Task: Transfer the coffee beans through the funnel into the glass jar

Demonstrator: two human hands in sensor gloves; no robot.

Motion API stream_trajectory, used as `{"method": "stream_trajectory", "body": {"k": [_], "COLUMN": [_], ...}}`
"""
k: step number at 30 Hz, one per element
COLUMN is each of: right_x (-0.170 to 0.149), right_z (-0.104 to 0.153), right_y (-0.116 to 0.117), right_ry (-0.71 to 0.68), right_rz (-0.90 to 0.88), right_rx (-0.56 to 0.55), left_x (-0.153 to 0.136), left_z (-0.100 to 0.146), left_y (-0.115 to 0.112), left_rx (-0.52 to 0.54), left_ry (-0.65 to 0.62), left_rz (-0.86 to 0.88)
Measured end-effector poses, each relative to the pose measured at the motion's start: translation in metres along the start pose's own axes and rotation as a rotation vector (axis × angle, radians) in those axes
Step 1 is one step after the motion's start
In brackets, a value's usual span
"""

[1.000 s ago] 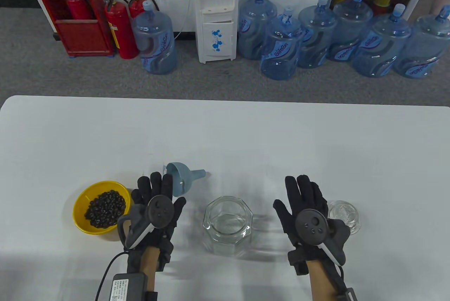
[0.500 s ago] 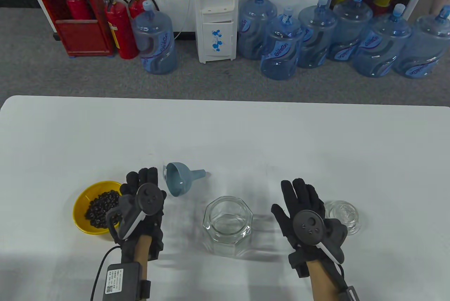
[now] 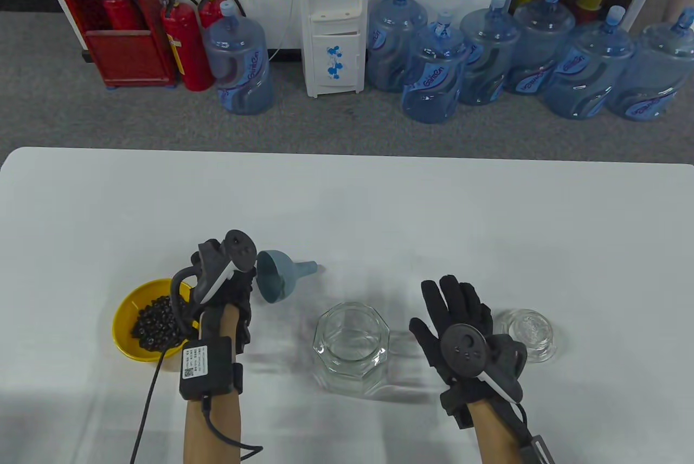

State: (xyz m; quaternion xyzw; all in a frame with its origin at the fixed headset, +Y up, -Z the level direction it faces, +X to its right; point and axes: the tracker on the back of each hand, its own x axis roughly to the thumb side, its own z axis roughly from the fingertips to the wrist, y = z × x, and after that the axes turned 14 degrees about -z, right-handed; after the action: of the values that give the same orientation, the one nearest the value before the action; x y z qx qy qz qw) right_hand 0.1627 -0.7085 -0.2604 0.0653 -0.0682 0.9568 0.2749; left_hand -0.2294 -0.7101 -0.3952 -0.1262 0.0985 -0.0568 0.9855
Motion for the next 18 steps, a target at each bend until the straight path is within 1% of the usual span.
{"method": "stream_trajectory", "body": {"k": [7, 18], "right_x": [-0.007, -0.009], "right_z": [-0.002, -0.003], "right_y": [-0.003, -0.003], "right_ry": [0.031, 0.036], "right_rz": [0.0, -0.012], "right_rx": [-0.015, -0.019], "left_x": [0.006, 0.015], "left_z": [-0.023, -0.033], "left_y": [-0.008, -0.019], "left_rx": [-0.052, -0.047], "left_ry": [0.0, -0.019], "left_rz": [0.005, -0.022]}}
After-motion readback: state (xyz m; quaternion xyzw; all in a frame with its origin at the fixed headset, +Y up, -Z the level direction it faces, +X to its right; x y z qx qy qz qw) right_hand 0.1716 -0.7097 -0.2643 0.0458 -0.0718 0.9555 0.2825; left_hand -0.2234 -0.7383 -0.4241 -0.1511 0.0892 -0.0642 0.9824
